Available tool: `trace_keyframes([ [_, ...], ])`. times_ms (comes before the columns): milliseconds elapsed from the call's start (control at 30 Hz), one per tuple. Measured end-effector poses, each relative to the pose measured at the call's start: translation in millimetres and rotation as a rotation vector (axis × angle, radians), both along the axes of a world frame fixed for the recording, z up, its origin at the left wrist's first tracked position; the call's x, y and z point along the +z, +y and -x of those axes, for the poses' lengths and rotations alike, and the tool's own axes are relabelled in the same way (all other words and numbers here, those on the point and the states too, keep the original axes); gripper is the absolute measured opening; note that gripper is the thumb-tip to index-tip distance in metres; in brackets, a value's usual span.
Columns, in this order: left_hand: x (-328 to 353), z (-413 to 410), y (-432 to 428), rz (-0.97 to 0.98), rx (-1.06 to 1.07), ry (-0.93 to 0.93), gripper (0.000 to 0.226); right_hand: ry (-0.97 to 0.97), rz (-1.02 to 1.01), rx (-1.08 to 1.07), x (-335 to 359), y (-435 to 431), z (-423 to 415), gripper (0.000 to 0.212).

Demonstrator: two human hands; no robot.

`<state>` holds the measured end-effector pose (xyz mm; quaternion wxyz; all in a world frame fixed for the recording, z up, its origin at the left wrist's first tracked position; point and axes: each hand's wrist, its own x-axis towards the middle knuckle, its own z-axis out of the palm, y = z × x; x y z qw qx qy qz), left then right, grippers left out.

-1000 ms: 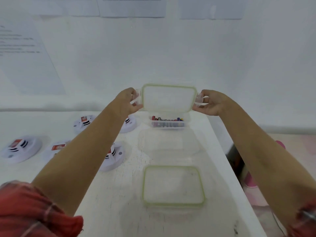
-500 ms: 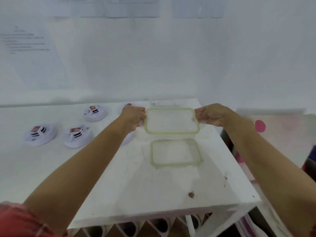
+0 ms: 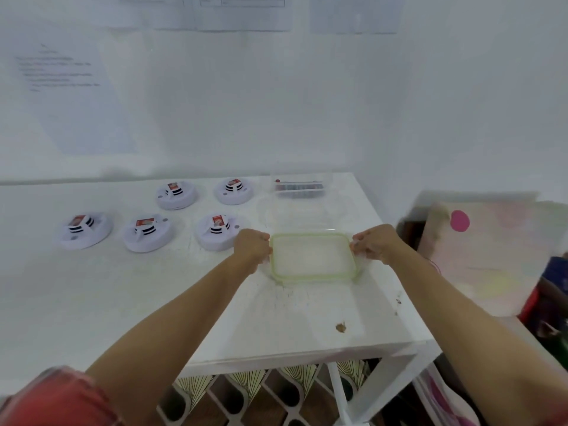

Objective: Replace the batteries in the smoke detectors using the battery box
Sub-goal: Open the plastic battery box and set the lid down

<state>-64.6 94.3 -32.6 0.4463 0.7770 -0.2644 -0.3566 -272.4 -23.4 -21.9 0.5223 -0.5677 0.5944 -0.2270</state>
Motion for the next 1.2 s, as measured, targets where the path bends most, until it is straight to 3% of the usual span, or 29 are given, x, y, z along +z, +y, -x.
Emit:
trace_keyframes([
  [100, -5.8, 3.3, 0.6, -0.022, -0.001, -0.096, 0.021, 0.120, 0.087, 0.046, 0.4, -5.6, -0.5, 0.016],
  [200, -9.9, 8.7, 2.6, -0.004, 0.015, -0.143, 0.049, 0.221, 0.125, 0.123, -2.8, -7.7, -1.3, 0.029],
  [300, -11.2, 7.9, -0.1, 0.031, 0.037, -0.125, 0.054, 0.273, 0.128, 0.163, -3.0, -9.4, -2.6, 0.029],
  [567, -9.2, 3.2, -14.6, 0.040, 0.049, -0.106, 0.051, 0.189, 0.125, 0.155, -6.2, -23.5, -6.4, 0.038],
  [1033, -11.9, -7.7, -31.4, 0.008, 0.070, -0.083, 0.046, 0.197, 0.026, 0.184, 1.4, -45.7, -16.5, 0.032],
  [1100, -10.2, -8.4, -31.9, -0.002, 0.076, -0.055, 0.039, 0.228, -0.005, 0.216, 2.9, -48.4, -17.8, 0.030],
  [1167, -7.1, -8.9, -32.1, -0.014, 0.071, -0.033, 0.018, 0.282, -0.034, 0.252, 4.7, -50.9, -18.8, 0.027],
  [1200, -5.2, -10.4, -33.0, -0.004, 0.071, -0.043, 0.021, 0.314, -0.034, 0.264, 7.4, -51.8, -20.1, 0.023],
])
